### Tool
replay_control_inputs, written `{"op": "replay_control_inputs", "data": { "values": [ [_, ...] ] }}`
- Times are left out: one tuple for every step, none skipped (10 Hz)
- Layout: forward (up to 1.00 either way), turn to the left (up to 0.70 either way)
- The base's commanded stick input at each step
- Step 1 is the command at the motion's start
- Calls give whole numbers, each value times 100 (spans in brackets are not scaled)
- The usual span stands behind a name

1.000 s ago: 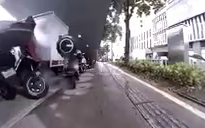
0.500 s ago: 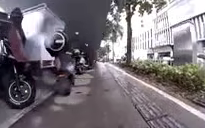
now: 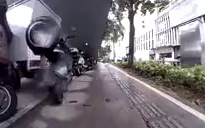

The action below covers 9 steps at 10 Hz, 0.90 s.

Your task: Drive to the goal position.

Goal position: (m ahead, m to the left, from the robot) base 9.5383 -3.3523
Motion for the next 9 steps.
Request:
{"op": "replay_control_inputs", "data": {
  "values": [
    [70, 1],
    [70, 0],
    [70, 0],
    [70, 0],
    [70, 0],
    [70, 0],
    [70, 0],
    [70, 0],
    [70, 0]
  ]
}}
